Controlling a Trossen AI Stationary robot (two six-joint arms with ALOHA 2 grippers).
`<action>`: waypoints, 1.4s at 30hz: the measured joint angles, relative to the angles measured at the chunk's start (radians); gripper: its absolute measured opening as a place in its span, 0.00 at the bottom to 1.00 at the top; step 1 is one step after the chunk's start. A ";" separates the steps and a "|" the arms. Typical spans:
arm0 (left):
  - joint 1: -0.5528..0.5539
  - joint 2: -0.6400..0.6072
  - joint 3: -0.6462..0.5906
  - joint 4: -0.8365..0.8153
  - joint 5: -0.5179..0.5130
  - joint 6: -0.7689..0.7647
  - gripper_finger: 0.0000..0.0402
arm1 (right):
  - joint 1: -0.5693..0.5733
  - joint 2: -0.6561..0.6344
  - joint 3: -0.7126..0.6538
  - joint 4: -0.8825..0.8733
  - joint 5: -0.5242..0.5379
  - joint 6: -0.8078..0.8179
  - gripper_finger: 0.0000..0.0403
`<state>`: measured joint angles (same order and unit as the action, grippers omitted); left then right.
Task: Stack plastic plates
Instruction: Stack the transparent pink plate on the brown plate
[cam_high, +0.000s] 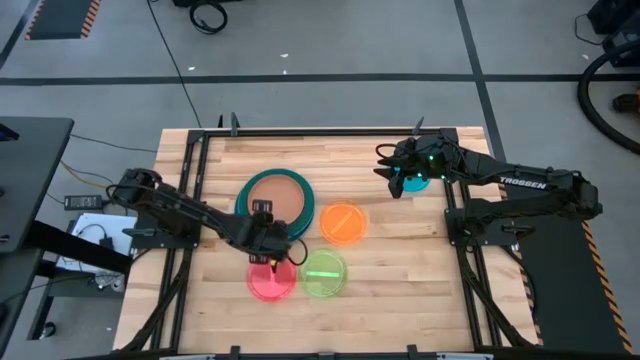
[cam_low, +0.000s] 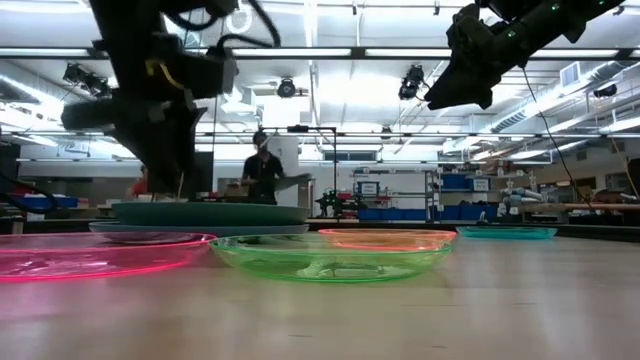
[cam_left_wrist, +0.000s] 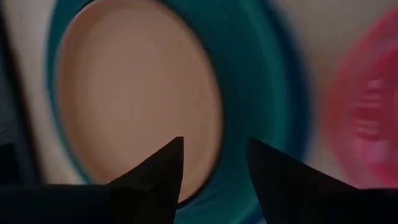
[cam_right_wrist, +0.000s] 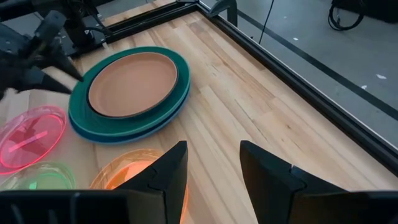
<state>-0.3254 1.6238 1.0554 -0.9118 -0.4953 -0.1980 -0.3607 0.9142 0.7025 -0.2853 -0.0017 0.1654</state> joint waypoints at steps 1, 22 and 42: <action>-0.004 -0.011 0.000 0.017 0.030 -0.001 0.45 | 0.000 0.000 0.000 0.001 0.000 0.000 0.39; -0.138 -0.066 0.001 0.069 0.450 -0.423 0.45 | -0.002 0.000 0.000 0.033 0.005 -0.030 0.39; -0.408 -0.011 0.002 0.284 0.348 -0.304 0.45 | -0.005 0.000 0.000 0.517 0.009 -0.250 0.39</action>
<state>-0.7337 1.6126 1.0573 -0.6282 -0.1470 -0.5017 -0.3658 0.9142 0.7025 0.2315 0.0071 -0.0842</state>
